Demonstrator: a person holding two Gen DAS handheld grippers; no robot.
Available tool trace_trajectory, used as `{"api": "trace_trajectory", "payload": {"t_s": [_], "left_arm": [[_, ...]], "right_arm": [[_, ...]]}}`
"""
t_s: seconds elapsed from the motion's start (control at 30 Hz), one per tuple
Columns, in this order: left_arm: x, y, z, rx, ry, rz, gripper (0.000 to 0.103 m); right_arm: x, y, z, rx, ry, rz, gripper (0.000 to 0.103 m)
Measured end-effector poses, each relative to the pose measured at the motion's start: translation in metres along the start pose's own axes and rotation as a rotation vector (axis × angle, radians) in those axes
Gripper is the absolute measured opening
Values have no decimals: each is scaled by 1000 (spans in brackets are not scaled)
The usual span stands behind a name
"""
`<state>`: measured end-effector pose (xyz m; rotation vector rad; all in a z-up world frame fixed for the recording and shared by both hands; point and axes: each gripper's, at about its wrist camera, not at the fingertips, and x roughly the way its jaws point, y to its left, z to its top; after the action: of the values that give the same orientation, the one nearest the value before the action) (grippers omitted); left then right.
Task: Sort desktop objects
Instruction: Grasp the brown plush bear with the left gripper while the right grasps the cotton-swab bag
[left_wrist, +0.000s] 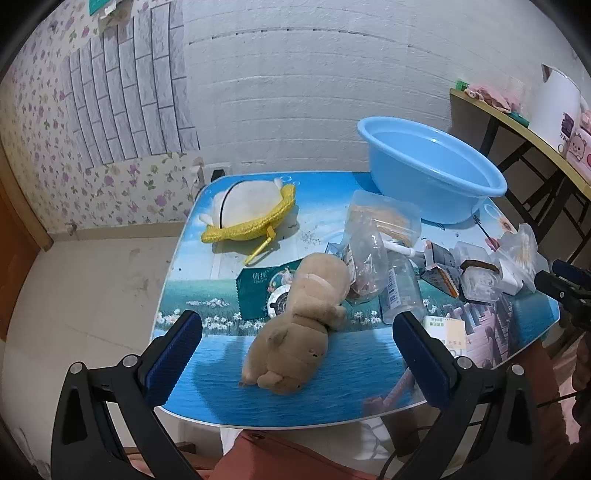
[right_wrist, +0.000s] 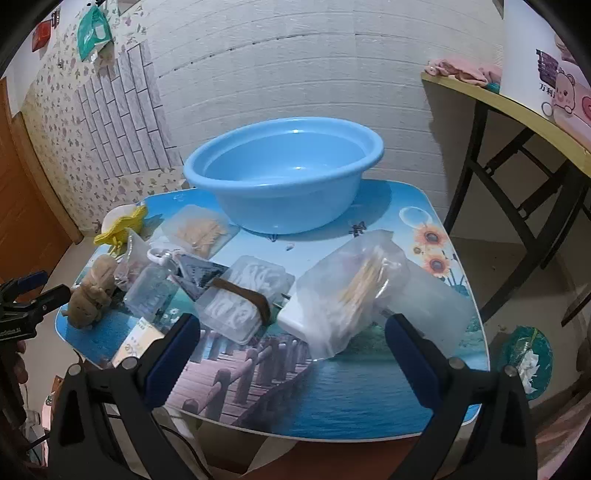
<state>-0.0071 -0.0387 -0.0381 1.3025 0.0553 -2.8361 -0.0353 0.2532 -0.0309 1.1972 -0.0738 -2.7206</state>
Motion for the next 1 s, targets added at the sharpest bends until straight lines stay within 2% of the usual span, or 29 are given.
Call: {"api": "trace_trajectory", "payload": {"t_s": [0.23, 0.3, 0.43, 0.5, 0.53, 0.73, 0.8, 0.9, 1.0], "left_arm": [[13, 6, -8, -6, 18, -14, 102], [16, 8, -10, 5, 23, -18, 92], [21, 6, -13, 40, 30, -17, 84], [26, 6, -15, 53, 37, -20, 74], [28, 6, -16, 57, 41, -19, 73], [41, 12, -18, 57, 62, 2, 73], [44, 14, -18, 52, 66, -11, 73], [47, 13, -18, 63, 65, -21, 73], [52, 10, -18, 73, 72, -35, 73]], "right_arm": [[5, -8, 0, 29, 14, -30, 102], [8, -10, 0, 34, 20, -38, 102], [12, -14, 0, 46, 35, -42, 101], [14, -15, 1, 43, 41, -50, 98], [16, -15, 1, 40, 47, -56, 97], [24, -19, 0, 47, 73, -83, 97], [27, -20, 0, 48, 82, -89, 96], [30, -21, 2, 42, 84, -111, 89], [34, -25, 6, 46, 81, -128, 89]]}}
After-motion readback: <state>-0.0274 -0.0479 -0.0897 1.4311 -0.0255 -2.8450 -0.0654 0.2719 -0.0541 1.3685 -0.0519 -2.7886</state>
